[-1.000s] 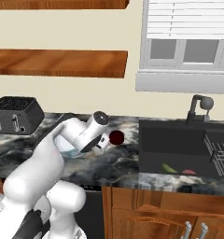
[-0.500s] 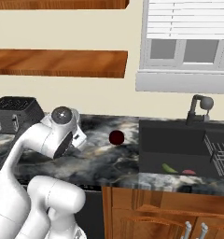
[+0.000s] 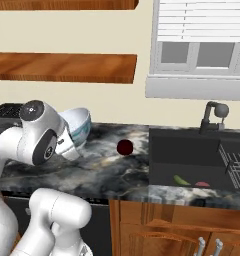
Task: Clear the mugs and bowl far away from the sink.
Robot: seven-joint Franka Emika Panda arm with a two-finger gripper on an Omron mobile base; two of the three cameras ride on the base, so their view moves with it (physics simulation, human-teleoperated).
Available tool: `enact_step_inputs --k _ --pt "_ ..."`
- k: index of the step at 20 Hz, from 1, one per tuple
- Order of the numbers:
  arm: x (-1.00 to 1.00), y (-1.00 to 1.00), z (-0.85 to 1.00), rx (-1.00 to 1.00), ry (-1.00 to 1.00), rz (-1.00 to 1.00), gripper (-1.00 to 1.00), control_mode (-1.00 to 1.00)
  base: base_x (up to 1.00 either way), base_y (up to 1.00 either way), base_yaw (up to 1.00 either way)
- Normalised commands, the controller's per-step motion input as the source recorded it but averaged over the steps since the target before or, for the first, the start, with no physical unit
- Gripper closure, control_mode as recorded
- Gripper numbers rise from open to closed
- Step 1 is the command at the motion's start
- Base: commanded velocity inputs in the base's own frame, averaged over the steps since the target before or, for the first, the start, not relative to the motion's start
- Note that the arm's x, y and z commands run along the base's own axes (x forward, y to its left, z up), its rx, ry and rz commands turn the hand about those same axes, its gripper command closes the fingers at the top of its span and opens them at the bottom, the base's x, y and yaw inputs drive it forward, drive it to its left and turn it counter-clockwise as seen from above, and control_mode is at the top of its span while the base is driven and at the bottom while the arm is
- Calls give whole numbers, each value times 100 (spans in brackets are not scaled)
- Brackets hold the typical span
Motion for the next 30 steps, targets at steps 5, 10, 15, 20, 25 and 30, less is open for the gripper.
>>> enact_step_inputs --k 5,10,15,20,25,30 --pt "-61 -41 35 17 4 -31 100 -100 0 0 0" --pt "-60 -20 36 22 0 -11 100 -100 0 0 0" --pt "-36 -8 16 16 -2 -12 100 -100 0 0 0" --pt "-11 0 14 3 -9 -15 100 -100 0 0 0" --pt "-12 0 29 0 -14 -20 100 -100 0 0 0" --pt "-30 0 13 0 -11 -9 100 -100 0 0 0"
